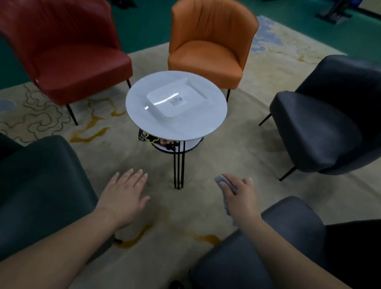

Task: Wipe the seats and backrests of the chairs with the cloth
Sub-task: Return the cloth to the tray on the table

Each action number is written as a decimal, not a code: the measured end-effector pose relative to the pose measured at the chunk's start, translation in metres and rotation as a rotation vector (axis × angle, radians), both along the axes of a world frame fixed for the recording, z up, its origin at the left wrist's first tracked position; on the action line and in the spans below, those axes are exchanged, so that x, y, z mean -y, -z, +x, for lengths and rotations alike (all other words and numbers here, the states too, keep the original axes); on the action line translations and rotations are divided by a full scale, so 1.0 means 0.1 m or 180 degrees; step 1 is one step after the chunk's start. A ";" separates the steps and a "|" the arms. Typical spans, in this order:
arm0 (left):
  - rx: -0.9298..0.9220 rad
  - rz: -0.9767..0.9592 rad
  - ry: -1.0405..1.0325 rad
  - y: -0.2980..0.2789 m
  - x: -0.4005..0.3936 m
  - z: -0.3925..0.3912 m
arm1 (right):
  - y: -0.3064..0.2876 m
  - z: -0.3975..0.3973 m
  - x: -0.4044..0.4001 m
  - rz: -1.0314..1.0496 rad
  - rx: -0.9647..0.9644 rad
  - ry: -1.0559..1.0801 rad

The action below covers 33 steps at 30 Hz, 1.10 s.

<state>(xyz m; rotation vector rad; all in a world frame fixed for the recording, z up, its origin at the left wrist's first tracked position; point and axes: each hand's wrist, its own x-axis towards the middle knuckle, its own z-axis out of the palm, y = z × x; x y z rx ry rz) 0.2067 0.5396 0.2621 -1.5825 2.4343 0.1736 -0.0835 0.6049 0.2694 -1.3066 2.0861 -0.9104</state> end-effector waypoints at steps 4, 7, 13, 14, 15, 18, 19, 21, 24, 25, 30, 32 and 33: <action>-0.0030 0.0032 -0.0052 -0.02 0.48 0.07 | -0.09 0.11 0.45 0.0071 0.0196 0.0098; -0.0025 0.0018 0.0003 -0.04 0.92 0.10 | -0.11 0.18 0.83 0.0059 0.0199 0.0098; -0.0091 -0.0021 0.0186 -0.14 1.84 0.10 | -0.18 0.23 1.62 -0.0032 0.0137 0.0333; -0.0095 -0.0039 0.0214 -0.16 1.99 0.08 | -0.20 0.22 1.75 -0.0046 0.0169 0.0360; -0.0103 -0.0049 0.0226 -0.18 2.13 0.04 | -0.22 0.21 1.87 -0.0053 0.0189 0.0355; -0.0100 0.0003 0.0342 -0.19 2.45 -0.12 | -0.25 0.15 2.12 -0.0059 0.0303 0.0361; -0.0099 -0.0016 0.0392 -0.18 2.53 -0.20 | -0.25 0.12 2.19 -0.0056 0.0334 0.0363; -0.0115 -0.0039 0.0452 -0.17 2.69 -0.35 | -0.26 0.03 2.32 -0.0053 0.0355 0.0399; -0.0059 -0.0026 0.0454 -0.09 2.93 -0.56 | -0.24 -0.18 2.57 -0.0078 0.0408 0.0430; -0.0021 -0.0016 0.0442 -0.04 3.01 -0.62 | -0.21 -0.28 2.67 -0.0079 0.0405 0.0409; 0.0060 -0.0052 0.0132 0.15 3.45 -0.98 | -0.10 -0.85 3.26 -0.0107 0.0283 0.0260; 0.0022 -0.0110 -0.0089 0.19 3.67 -1.20 | -0.09 -1.15 3.57 -0.0068 0.0257 0.0122; -0.0008 -0.0105 -0.0200 0.20 3.77 -1.31 | -0.09 -1.32 3.73 -0.0027 0.0217 0.0058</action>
